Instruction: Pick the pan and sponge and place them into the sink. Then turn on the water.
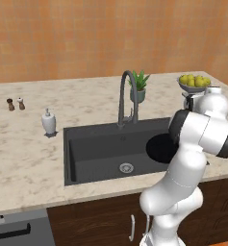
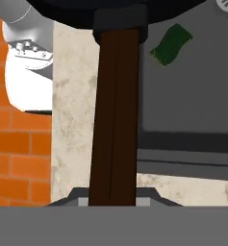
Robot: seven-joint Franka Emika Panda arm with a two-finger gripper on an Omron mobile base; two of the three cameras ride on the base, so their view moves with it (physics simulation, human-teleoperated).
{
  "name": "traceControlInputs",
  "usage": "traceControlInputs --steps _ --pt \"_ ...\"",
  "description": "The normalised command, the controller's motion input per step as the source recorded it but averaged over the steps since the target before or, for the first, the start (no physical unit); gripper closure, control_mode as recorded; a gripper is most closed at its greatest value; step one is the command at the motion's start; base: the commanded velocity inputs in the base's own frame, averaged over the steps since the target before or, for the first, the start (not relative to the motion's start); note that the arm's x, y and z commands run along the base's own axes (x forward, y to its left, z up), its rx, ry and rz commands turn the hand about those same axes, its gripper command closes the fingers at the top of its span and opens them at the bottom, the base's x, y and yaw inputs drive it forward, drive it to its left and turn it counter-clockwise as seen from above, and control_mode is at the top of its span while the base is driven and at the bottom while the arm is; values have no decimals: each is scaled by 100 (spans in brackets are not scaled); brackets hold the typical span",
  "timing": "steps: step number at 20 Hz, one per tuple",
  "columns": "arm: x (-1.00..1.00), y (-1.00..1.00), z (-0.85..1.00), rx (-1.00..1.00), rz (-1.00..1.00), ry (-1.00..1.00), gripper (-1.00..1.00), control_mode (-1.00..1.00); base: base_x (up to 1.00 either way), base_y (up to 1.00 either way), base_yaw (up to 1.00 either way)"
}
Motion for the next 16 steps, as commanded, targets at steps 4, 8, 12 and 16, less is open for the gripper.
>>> traceControlInputs --steps 4,8,12,16 --pt "43 30 -5 -1 -17 0 100 -100 0 0 0" --pt "15 29 0 -1 -10 0 100 -100 0 0 0" --pt "0 29 -1 0 -1 0 100 -100 0 0 0" --pt "-7 14 -11 0 0 -4 100 -100 0 0 0"
